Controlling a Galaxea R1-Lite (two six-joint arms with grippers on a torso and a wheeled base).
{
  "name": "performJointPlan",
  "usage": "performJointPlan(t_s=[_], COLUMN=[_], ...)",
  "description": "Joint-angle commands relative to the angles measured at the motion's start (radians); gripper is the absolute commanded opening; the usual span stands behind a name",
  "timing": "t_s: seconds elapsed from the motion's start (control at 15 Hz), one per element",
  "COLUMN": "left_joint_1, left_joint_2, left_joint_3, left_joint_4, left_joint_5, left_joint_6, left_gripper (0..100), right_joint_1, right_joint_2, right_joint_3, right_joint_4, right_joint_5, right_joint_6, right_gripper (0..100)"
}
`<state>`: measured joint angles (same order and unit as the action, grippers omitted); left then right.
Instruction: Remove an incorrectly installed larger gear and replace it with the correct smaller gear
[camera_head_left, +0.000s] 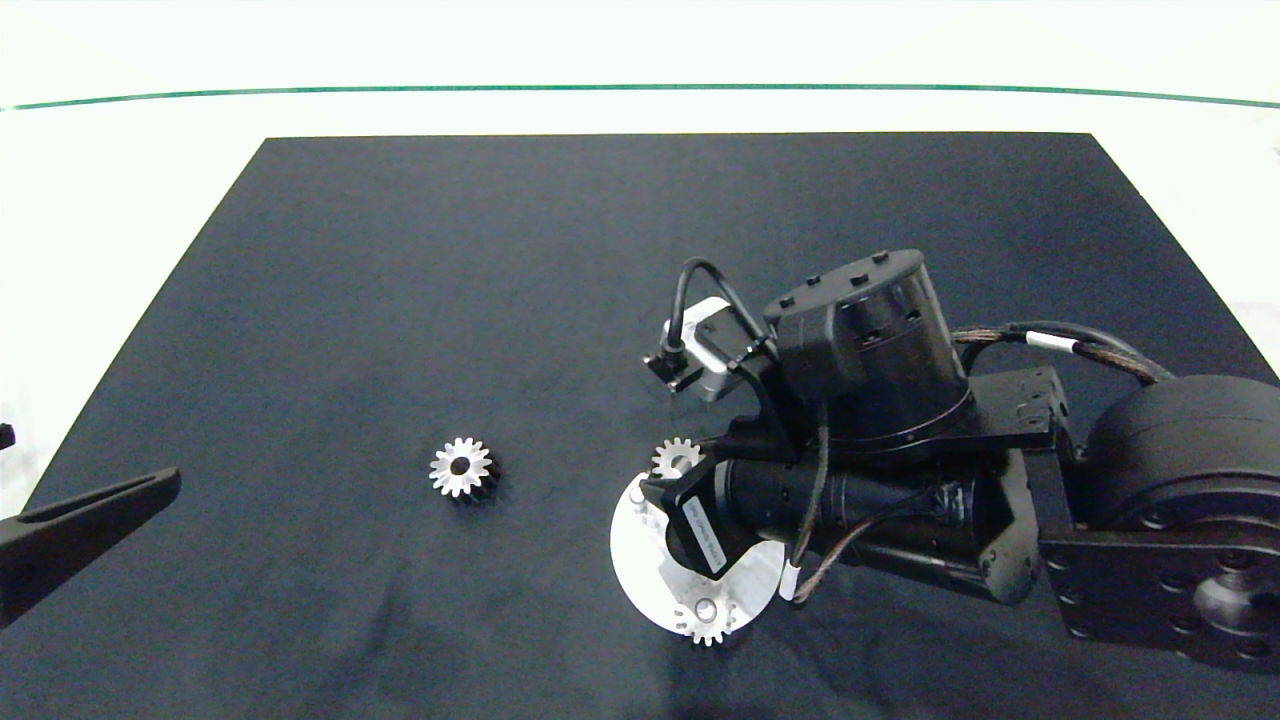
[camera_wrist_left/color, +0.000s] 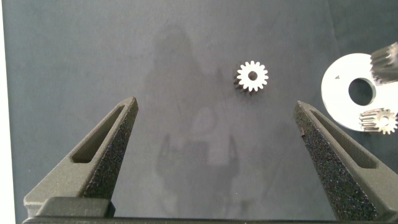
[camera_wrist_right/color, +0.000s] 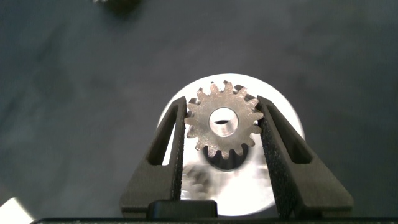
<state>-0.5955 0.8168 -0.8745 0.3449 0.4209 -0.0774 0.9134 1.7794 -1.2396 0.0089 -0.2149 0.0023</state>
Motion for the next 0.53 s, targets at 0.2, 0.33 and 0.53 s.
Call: performJointPlan(t_s=[0.2, 0.33, 0.53], left_joint_1=[0.000, 0.000, 0.000], left_joint_2=[-0.007, -0.010, -0.010], left_joint_3=[0.000, 0.002, 0.005], left_joint_4=[0.002, 0.002, 0.002], left_joint_5=[0.003, 0.003, 0.003], left_joint_6=[-0.001, -0.001, -0.001], left_gripper=[100, 100, 100], right_joint_1=[0.024, 0.024, 0.025], right_joint_2=[0.068, 0.091, 0.126], right_joint_3=[-0.095, -0.118, -0.126], right_joint_4=[0.072, 0.080, 0.080], right_joint_5=[-0.003, -0.003, -0.018], right_joint_6=[-0.002, -0.007, -0.024], right_gripper=[28, 28, 28])
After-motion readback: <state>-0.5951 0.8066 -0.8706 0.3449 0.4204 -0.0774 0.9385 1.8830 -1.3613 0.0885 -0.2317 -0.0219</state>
